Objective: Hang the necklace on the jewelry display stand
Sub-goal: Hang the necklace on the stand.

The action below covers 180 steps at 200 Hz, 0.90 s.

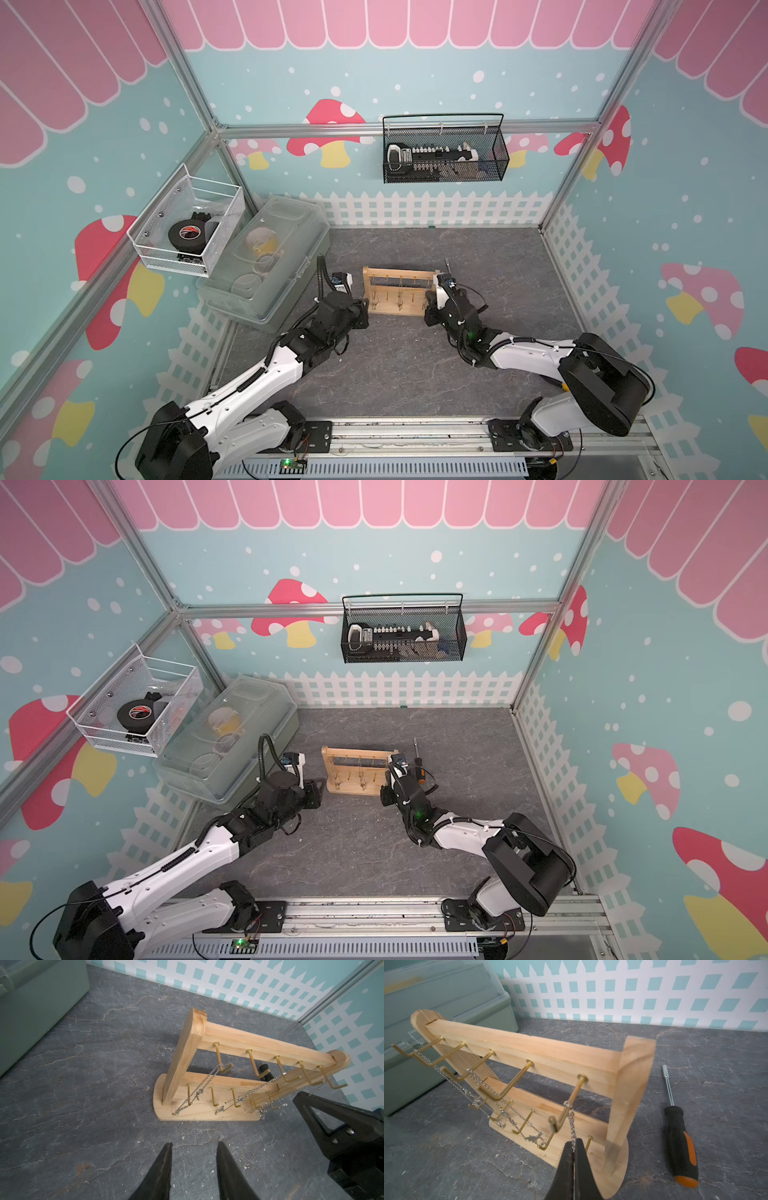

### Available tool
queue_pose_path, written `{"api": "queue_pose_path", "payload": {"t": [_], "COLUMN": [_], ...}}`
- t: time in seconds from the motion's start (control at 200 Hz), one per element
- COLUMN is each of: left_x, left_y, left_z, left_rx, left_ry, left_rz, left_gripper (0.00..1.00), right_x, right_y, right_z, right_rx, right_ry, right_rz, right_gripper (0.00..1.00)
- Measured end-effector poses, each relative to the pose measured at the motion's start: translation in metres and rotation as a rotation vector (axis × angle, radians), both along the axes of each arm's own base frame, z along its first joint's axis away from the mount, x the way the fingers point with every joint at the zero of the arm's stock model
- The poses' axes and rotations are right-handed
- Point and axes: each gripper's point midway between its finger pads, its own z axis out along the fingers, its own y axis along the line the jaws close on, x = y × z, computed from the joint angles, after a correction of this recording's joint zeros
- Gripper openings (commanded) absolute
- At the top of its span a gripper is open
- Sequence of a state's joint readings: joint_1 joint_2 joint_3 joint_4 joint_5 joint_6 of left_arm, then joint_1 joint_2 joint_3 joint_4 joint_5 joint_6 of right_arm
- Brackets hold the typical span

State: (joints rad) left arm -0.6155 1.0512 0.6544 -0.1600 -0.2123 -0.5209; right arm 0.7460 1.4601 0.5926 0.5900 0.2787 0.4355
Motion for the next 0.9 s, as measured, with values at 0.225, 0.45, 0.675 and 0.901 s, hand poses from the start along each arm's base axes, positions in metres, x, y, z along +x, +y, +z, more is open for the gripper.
{"api": "queue_pose_path", "payload": {"t": [0.225, 0.45, 0.675, 0.901], "left_x": [0.000, 0.000, 0.000, 0.000], "left_y": [0.000, -0.001, -0.001, -0.001], "left_z": [-0.002, -0.003, -0.003, -0.003], "left_rx": [0.003, 0.004, 0.003, -0.003], "left_ry": [0.005, 0.008, 0.008, 0.011], "left_rz": [0.000, -0.001, -0.003, 0.000], "left_gripper": [0.36, 0.36, 0.36, 0.36], "right_x": [-0.005, -0.008, -0.004, 0.003], "right_y": [0.005, 0.007, -0.006, -0.020], "right_z": [0.002, 0.004, 0.007, 0.007], "right_rx": [0.011, 0.009, 0.013, 0.017], "right_ry": [0.029, 0.050, 0.061, 0.066], "right_rz": [0.032, 0.050, 0.017, -0.023], "right_gripper": [0.00, 0.00, 0.00, 0.00]}}
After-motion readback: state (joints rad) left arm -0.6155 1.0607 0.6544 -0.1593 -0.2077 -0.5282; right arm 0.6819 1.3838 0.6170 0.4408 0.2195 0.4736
